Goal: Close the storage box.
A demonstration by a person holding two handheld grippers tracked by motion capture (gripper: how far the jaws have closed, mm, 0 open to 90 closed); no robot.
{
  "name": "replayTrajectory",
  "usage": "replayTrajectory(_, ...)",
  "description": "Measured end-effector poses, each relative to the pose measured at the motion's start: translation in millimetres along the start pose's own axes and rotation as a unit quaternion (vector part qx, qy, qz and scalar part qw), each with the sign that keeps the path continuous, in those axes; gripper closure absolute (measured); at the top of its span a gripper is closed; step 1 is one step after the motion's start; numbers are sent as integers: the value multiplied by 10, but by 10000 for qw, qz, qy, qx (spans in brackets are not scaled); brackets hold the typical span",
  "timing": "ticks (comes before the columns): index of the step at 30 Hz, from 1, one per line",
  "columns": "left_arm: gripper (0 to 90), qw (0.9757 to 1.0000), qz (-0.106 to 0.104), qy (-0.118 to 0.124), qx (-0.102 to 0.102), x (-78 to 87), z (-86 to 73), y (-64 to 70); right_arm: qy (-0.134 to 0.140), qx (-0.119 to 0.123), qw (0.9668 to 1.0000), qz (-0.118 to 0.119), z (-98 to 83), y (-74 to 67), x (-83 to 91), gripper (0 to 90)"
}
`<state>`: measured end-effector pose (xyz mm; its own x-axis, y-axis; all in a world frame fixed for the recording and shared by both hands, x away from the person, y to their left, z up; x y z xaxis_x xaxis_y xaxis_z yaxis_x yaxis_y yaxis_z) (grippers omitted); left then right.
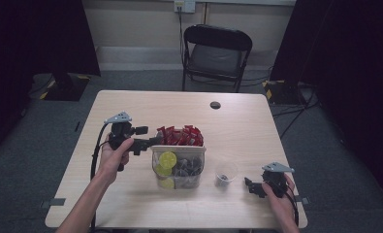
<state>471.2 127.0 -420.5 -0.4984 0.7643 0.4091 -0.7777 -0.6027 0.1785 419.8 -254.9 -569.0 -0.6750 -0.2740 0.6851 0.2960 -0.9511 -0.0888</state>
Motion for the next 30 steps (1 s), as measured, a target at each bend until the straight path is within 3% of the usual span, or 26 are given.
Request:
replayTrajectory(6,174,9999,-81,-18,-118,7,-9,71,1,-1,10000,1,0,0,0,90)
replayTrajectory(12,164,10000,-42,-17,-87,35,-56,83,-4,-17,10000,-20,-3,-1,3,89)
replayTrajectory(30,160,9993,-134,-317,-165,-29,-214,159,-10,-21,10000,-24,-1,0,-3,81)
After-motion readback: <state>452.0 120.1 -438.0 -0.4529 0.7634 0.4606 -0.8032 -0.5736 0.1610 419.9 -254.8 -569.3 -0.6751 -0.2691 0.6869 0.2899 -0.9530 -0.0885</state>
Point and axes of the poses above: each handheld gripper's, and its own axes: x roughly backward along the jaws, z roughly out of its top, y roughly to its right, the point moved 10 cm from there along -x, roughly forward along the jaws, and after that the axes turned 8 degrees about -x, right-handed, at the moved point
